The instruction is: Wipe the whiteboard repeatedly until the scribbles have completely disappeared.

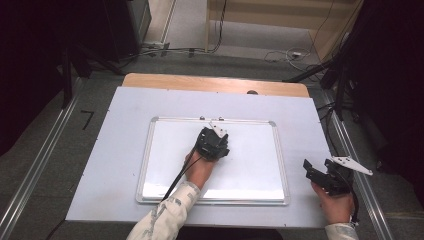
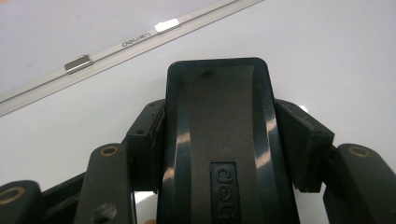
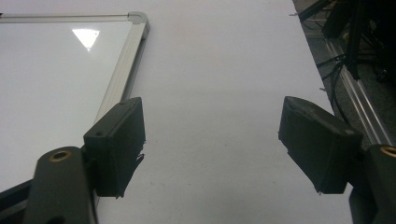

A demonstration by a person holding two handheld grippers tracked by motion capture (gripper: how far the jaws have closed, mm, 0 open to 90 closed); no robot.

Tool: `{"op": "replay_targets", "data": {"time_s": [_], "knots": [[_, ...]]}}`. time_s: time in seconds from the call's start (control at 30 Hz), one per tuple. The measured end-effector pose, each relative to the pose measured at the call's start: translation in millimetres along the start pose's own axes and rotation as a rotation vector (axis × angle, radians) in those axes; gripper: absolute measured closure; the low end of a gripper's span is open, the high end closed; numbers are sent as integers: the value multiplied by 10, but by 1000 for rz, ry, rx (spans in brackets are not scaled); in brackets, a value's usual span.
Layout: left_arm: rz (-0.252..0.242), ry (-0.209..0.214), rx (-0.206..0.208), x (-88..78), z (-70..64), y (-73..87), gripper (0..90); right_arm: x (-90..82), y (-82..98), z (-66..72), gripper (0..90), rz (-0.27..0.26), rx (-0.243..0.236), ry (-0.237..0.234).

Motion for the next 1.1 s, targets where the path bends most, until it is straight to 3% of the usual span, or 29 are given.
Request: {"op": "replay_targets", "data": {"time_s": [0.63,1.1], "knots": [[-2,39,42,13,-339,-31,406,3,-3,12,219,0,1,5],[-3,59,62,14,-498,-42,406,3,-2,7,222,1,1,8]]}}
Point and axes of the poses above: each handheld gripper's, and its own axes: x roughly forward along the jaws, y roughly out of its underside, z roughly to its left, the point moved 2 cm from there along x, roughly forward along the jaws, and after that the axes turned 2 degrees about y, right-handed, at the moved point
